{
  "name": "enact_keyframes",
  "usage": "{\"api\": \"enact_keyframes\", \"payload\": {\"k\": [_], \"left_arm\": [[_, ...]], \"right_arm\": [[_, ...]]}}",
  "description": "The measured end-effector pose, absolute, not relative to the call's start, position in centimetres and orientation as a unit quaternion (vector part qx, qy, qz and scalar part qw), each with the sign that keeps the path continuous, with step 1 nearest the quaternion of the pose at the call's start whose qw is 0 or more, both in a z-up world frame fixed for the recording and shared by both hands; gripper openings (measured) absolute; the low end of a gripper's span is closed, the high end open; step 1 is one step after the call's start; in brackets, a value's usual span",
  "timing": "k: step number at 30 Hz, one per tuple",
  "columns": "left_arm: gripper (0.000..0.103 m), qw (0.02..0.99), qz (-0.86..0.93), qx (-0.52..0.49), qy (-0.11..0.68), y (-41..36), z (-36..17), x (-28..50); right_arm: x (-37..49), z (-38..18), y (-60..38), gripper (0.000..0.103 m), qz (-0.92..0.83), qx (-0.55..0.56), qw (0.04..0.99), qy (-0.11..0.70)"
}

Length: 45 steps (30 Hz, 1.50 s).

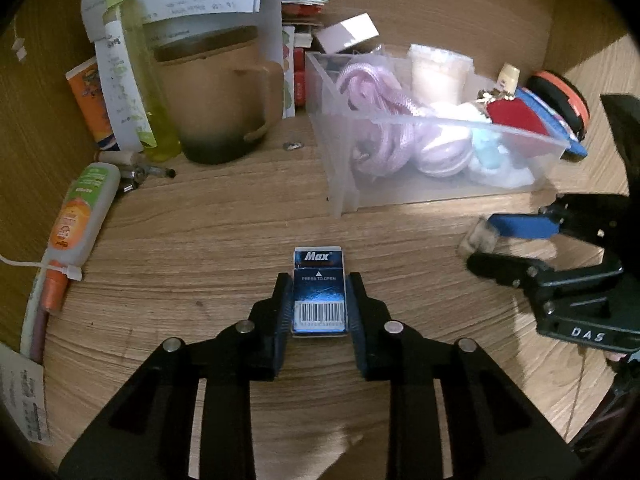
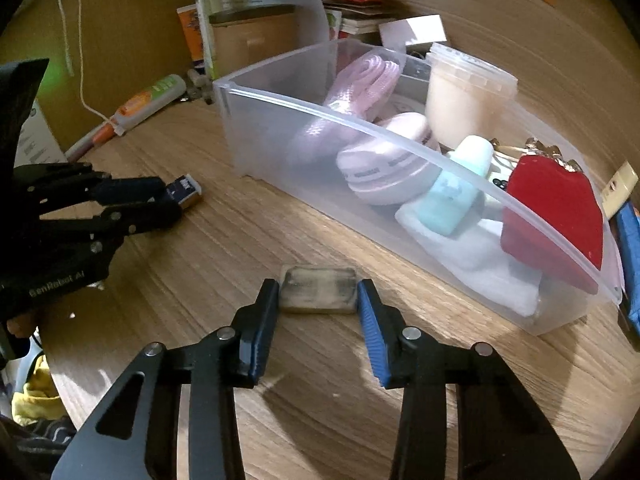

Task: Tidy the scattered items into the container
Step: 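Grasp the blue Max box with left gripper while right grasps the beige block, then carry the box and block into the clear bin and open both grippers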

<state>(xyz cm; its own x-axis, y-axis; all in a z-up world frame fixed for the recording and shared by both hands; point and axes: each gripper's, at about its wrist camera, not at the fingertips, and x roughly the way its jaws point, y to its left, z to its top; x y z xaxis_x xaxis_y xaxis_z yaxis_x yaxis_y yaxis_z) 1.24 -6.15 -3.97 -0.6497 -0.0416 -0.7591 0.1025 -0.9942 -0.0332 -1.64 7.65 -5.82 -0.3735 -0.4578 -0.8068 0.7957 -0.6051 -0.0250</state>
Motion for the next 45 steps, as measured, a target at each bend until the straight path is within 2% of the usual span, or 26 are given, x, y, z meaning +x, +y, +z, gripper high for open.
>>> {"api": "enact_keyframes", "payload": {"k": [9, 25, 36, 45], "left_arm": [[0.027, 0.04, -0.919, 0.387, 0.058, -6.1, -1.9, 2.4], [0.027, 0.038, -0.942, 0.331, 0.038, -3.3, 1.9, 1.8], [0.027, 0.01, -0.946, 0.321, 0.043, -1.6, 2.9, -0.2], [0.027, -0.021, -0.949, 0.311, 0.049, -0.4, 4.1, -2.4]], "right_arm": [[-1.2, -4.1, 8.6, 0.037, -0.812, 0.37, 0.41, 0.188], [-3.1, 0.5, 12.4, 0.037, -0.855, 0.316, 0.387, 0.143], [-5.4, 1.7, 16.2, 0.037, -0.876, 0.308, 0.352, 0.116], [-6.9, 1.7, 15.2, 0.037, -0.877, 0.305, 0.354, 0.113]]}}
